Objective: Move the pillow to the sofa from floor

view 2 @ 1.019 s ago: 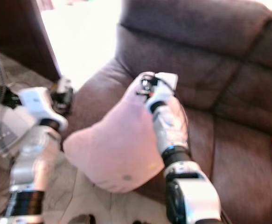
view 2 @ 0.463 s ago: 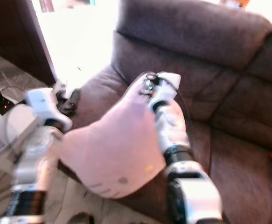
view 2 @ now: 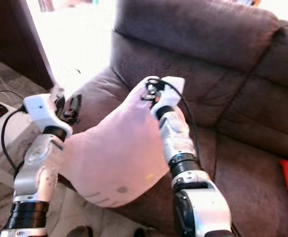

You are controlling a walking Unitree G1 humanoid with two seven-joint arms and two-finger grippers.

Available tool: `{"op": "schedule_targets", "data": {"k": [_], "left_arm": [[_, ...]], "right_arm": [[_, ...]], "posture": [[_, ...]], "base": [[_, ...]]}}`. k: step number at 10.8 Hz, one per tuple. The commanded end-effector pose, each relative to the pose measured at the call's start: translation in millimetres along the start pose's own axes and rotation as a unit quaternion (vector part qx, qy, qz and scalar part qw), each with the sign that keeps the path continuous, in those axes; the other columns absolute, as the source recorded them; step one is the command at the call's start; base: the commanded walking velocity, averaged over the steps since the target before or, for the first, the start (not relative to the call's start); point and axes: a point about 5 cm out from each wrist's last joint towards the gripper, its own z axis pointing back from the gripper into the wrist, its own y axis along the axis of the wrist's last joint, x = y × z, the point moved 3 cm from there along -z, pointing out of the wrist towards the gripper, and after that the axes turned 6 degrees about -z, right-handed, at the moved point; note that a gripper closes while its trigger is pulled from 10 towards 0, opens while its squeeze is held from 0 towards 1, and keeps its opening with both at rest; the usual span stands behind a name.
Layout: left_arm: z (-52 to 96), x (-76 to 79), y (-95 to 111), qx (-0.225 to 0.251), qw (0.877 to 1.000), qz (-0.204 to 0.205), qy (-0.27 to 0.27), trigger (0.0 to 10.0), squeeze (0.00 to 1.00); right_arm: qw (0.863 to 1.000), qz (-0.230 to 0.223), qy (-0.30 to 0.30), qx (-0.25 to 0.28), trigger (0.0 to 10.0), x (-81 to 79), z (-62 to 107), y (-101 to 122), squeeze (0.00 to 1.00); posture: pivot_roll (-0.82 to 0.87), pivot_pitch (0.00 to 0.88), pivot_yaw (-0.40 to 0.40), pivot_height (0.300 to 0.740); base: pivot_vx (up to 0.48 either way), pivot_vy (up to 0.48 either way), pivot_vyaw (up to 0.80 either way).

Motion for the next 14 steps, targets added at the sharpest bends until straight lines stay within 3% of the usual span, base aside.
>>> {"op": "schedule_targets", "data": {"k": [1,4,7,8,10,12,14], "left_arm": [[4.3,-1.6,2.0,-0.001,1.0,0.019,-0.003,10.0,0.0],[5.6,-6.3,3.4,-0.002,1.0,0.013,0.002,10.0,0.0],[7.1,-4.5,3.8,-0.002,1.0,0.017,0.006,10.0,0.0],[10.0,-8.5,5.9,0.004,1.0,0.016,0.02,10.0,0.0],[14.3,-17.2,13.3,0.019,0.999,0.018,0.043,10.0,0.0],[26.6,-3.7,4.6,-0.012,0.999,0.034,-0.008,10.0,0.0],[45.8,-15.2,-6.7,-0.055,0.998,0.022,-0.018,10.0,0.0]], "right_arm": [[0.999,0.011,0.014,0.035,10.0,-5.0,-2.2,18.4,0.0],[0.999,0.012,0.035,0.007,10.0,-18.4,-4.3,3.2,0.0],[0.999,-0.002,0.034,-0.013,10.0,-26.2,-13.2,1.5,0.0],[0.999,0.017,0.028,-0.029,10.0,-26.9,-18.0,2.1,0.0],[0.998,0.048,-0.009,-0.049,10.0,-21.5,-26.2,13.8,0.0],[0.998,0.041,-0.033,-0.042,10.0,-16.5,-29.0,23.2,0.0],[0.994,0.051,-0.052,-0.081,10.0,-6.2,-19.1,-5.7,0.0]], "posture": [[0.2,0.151,-0.115,0.74],[0.21,0.151,-0.121,0.74],[0.21,0.163,-0.131,0.74],[0.22,0.171,-0.137,0.74],[0.23,0.184,-0.15,0.74],[0.25,0.191,-0.158,0.74],[0.25,0.193,-0.149,0.74]], "base": [[0.0,0.0,0.0],[0.0,0.0,0.0],[0.0,0.0,0.0],[0.0,0.0,0.0],[0.0,0.0,0.0],[0.0,0.0,0.0],[0.0,0.0,0.0]]}}
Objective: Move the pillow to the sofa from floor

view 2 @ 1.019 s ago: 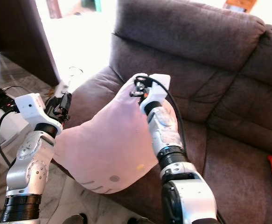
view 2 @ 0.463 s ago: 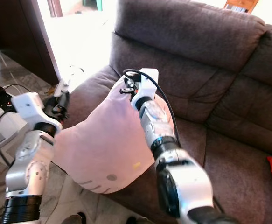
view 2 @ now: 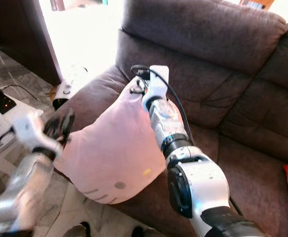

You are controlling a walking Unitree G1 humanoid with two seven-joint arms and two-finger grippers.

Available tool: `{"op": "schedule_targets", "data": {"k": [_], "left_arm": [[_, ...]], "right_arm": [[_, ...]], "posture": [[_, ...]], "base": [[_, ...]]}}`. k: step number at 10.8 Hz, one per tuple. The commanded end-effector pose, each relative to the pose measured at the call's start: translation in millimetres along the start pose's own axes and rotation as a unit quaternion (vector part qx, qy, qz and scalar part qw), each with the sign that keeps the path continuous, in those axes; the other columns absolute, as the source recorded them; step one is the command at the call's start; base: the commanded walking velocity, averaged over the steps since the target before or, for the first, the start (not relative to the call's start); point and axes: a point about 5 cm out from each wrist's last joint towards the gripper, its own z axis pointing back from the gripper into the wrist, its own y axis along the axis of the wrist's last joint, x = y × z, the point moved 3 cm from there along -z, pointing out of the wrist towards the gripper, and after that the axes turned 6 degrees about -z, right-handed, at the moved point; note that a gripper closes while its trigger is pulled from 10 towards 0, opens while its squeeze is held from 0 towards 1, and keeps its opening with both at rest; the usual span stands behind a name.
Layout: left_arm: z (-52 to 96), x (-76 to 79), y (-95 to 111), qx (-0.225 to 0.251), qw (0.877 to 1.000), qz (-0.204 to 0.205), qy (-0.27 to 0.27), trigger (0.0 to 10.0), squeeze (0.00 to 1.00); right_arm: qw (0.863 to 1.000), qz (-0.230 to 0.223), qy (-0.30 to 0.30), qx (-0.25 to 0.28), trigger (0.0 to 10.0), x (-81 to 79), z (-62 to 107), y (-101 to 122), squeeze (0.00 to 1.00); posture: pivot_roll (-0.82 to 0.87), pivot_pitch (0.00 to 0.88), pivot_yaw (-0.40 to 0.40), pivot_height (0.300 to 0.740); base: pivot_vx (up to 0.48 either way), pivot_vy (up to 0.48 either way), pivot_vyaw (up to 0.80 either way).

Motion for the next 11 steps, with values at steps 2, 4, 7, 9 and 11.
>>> {"op": "schedule_targets", "data": {"k": [2,4,7,9,11], "left_arm": [[15.0,-16.3,7.6,-0.01,1.0,-0.02,0.007,10.0,1.0],[26.8,-33.4,26.9,-0.006,1.0,-0.026,0.008,10.0,1.0],[43.1,-50.8,18.6,-0.068,0.996,-0.039,-0.032,10.0,1.0],[47.2,-51.9,-2.8,-0.12,0.991,-0.03,-0.046,10.0,1.0],[45.6,-58.1,-26.3,-0.167,0.985,-0.038,-0.025,10.0,1.0]], "right_arm": [[0.999,-0.006,-0.027,-0.033,10.0,18.1,9.3,-30.9,0.0],[0.999,-0.006,-0.028,-0.033,10.0,21.0,11.4,-35.4,0.0],[0.999,-0.013,-0.032,-0.028,10.0,21.8,11.5,-34.6,0.0],[0.999,-0.015,-0.031,-0.03,10.0,20.8,12.3,-37.7,0.0],[0.999,-0.012,-0.031,-0.033,10.0,23.2,14.0,-41.3,0.0]], "posture": [[0.25,0.178,-0.137,0.74],[0.26,0.162,-0.126,0.74],[0.26,0.138,-0.112,0.74],[0.25,0.128,-0.111,0.74],[0.25,0.122,-0.111,0.74]], "base": [[0.0,0.0,0.0],[0.0,0.0,0.0],[0.0,0.0,0.0],[0.0,0.0,0.0],[0.0,0.0,0.0]]}}
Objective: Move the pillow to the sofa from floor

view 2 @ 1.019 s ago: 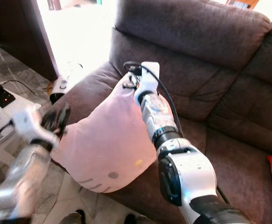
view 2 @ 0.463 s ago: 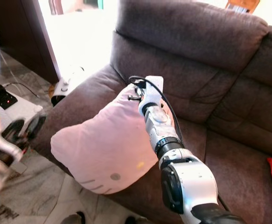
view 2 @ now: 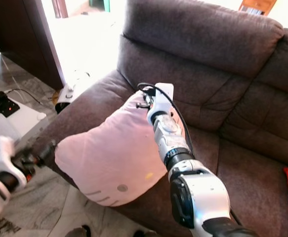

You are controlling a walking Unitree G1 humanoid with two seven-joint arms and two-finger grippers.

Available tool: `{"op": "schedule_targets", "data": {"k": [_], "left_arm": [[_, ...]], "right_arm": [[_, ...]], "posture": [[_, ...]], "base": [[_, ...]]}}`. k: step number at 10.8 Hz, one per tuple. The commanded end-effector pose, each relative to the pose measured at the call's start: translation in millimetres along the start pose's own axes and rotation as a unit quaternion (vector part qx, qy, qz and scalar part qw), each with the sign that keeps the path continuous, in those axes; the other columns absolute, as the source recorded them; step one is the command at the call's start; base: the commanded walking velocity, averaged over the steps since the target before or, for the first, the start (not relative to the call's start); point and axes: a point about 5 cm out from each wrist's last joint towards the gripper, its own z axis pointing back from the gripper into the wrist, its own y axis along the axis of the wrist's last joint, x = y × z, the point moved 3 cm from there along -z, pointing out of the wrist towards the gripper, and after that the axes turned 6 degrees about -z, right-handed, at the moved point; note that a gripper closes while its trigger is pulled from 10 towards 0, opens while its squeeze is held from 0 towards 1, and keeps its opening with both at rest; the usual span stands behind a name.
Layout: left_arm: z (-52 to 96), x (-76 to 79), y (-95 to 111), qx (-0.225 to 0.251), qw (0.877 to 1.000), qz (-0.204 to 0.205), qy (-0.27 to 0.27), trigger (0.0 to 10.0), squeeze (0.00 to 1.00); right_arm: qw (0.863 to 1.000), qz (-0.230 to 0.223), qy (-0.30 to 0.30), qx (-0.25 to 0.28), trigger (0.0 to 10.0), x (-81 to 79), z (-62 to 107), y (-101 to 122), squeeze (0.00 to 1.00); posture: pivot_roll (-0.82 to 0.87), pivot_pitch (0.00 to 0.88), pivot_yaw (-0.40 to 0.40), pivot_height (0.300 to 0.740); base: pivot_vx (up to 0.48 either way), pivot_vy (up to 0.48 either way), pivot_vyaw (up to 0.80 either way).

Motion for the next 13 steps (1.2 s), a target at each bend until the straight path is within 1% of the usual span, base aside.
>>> {"op": "schedule_targets", "data": {"k": [1,2,3,4,6,8,9,10,11,12,13], "left_arm": [[-2.8,-2.2,-7.5,-0.021,1.0,-0.007,0.014,10.0,1.0],[-9.3,-2.1,-10.2,-0.016,1.0,0.004,0.019,10.0,0.0],[-19.2,-0.8,-11.7,-0.003,0.999,0.03,0.018,10.0,0.0],[-25.8,2.1,-12.8,0.002,0.999,0.049,0.013,10.0,0.0],[-34.2,-3.1,-23.4,-0.02,0.998,0.05,0.027,10.0,0.0],[-39.1,-7.3,-29.6,-0.032,0.998,0.045,0.044,10.0,0.0],[-43.3,-5.0,-32.0,-0.031,0.997,0.052,0.04,10.0,0.0],[-49.0,-0.4,-36.3,-0.03,0.997,0.068,0.031,10.0,0.0],[-55.6,0.3,-43.0,-0.035,0.996,0.08,0.034,10.0,0.0],[-61.3,0.6,-44.4,-0.03,0.994,0.099,0.038,10.0,0.0],[-64.6,2.6,-46.7,-0.035,0.994,0.1,0.037,10.0,0.0]], "right_arm": [[1.0,-0.001,-0.008,-0.016,10.0,6.2,2.8,-10.3,0.0],[1.0,-0.001,-0.01,-0.016,10.0,7.3,2.9,-9.7,0.0],[1.0,-0.001,-0.009,-0.015,10.0,7.1,2.7,-8.9,0.0],[1.0,-0.002,-0.01,-0.015,10.0,7.2,2.8,-9.2,0.0],[1.0,-0.003,-0.011,-0.013,10.0,9.0,3.2,-8.6,0.0],[1.0,-0.003,-0.016,-0.013,10.0,12.5,3.9,-8.8,0.0],[1.0,-0.003,-0.016,-0.013,10.0,13.1,4.0,-8.5,0.0],[1.0,-0.003,-0.016,-0.012,10.0,13.3,4.0,-8.0,0.0],[1.0,-0.003,-0.016,-0.011,10.0,13.5,4.0,-7.6,0.0],[1.0,-0.002,-0.016,-0.01,10.0,14.2,4.1,-6.9,0.0],[1.0,-0.001,-0.016,-0.01,10.0,14.7,4.1,-6.4,0.0]], "posture": [[0.24,0.122,-0.111,0.74],[0.24,0.129,-0.116,0.74],[0.24,0.138,-0.12,0.74],[0.23,0.142,-0.122,0.74],[0.22,0.153,-0.123,0.74],[0.22,0.155,-0.124,0.74],[0.21,0.158,-0.125,0.74],[0.21,0.163,-0.129,0.74],[0.21,0.163,-0.129,0.74],[0.2,0.163,-0.133,0.74],[0.19,0.165,-0.135,0.74]], "base": [[0.0,0.0,0.0],[0.0,0.0,0.0],[0.0,0.0,0.0],[0.0,0.0,0.0],[0.0,0.0,0.0],[0.0,0.0,0.0],[0.0,0.0,0.0],[0.0,0.0,0.0],[0.0,0.0,0.0],[0.0,0.0,0.0],[0.0,0.0,0.0]]}}
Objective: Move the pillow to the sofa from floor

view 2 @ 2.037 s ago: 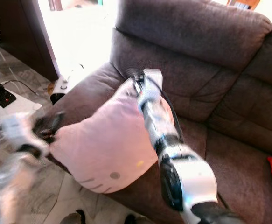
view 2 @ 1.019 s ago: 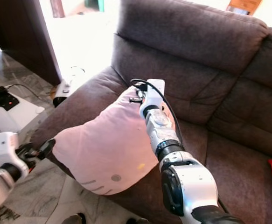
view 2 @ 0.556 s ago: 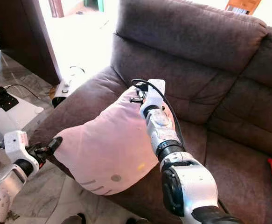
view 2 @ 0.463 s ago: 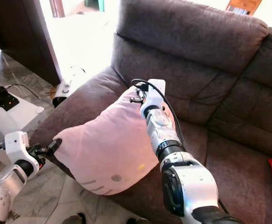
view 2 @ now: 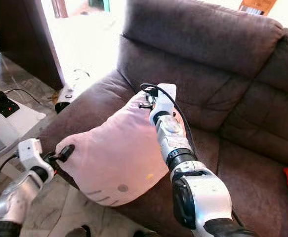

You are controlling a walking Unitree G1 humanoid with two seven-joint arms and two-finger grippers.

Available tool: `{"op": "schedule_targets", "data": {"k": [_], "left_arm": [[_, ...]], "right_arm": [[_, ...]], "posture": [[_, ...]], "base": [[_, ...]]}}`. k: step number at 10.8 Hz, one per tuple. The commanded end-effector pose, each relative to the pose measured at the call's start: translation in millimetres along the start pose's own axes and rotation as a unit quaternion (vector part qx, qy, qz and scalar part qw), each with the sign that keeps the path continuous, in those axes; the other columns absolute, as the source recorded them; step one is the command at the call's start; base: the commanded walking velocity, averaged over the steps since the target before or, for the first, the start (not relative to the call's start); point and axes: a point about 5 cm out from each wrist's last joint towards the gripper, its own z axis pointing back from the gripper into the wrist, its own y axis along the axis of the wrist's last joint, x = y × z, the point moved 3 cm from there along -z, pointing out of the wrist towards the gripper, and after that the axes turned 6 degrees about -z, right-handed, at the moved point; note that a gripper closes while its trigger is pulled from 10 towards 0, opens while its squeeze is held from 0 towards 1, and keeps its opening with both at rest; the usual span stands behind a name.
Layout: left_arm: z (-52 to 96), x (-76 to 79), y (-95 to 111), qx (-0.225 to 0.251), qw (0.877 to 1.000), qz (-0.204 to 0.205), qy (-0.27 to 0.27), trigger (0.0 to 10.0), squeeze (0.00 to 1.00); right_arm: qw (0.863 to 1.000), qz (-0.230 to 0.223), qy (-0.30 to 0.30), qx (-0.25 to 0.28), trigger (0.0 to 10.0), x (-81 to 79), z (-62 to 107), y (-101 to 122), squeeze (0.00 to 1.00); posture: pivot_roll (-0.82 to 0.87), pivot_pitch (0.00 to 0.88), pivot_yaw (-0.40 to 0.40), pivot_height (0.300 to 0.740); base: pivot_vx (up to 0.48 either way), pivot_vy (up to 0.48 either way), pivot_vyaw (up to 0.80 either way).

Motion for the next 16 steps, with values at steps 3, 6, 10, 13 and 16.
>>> {"op": "schedule_targets", "data": {"k": [3,6,10,13,16], "left_arm": [[-7.0,-1.5,-25.8,-0.056,0.998,-0.009,0.037,3.6,0.0],[-9.0,5.7,-21.1,-0.043,0.999,-0.012,0.024,0.0,0.0],[-10.1,8.2,-14.0,-0.027,0.999,-0.011,0.021,0.0,0.0],[-9.6,9.3,-11.2,-0.021,1.0,-0.01,0.019,0.0,0.0],[-6.3,18.3,21.8,0.04,0.999,-0.006,0.006,0.0,0.0]], "right_arm": [[1.0,-0.001,-0.014,-0.016,10.0,11.0,3.4,-8.6,0.0],[1.0,0.0,-0.014,-0.018,10.0,10.8,3.3,-8.9,0.0],[1.0,-0.001,-0.017,-0.02,10.0,12.0,3.8,-10.1,0.0],[1.0,-0.002,-0.018,-0.02,10.0,11.9,3.7,-10.1,0.0],[1.0,-0.002,-0.019,-0.018,10.0,12.3,2.7,-6.3,0.0]], "posture": [[0.18,0.169,-0.14,0.74],[0.19,0.165,-0.14,0.74],[0.19,0.162,-0.139,0.74],[0.19,0.16,-0.14,0.74],[0.2,0.151,-0.14,0.74]], "base": [[0.0,0.0,0.0],[0.0,0.0,0.0],[0.0,0.0,0.0],[0.0,0.0,0.0],[0.0,0.0,0.0]]}}
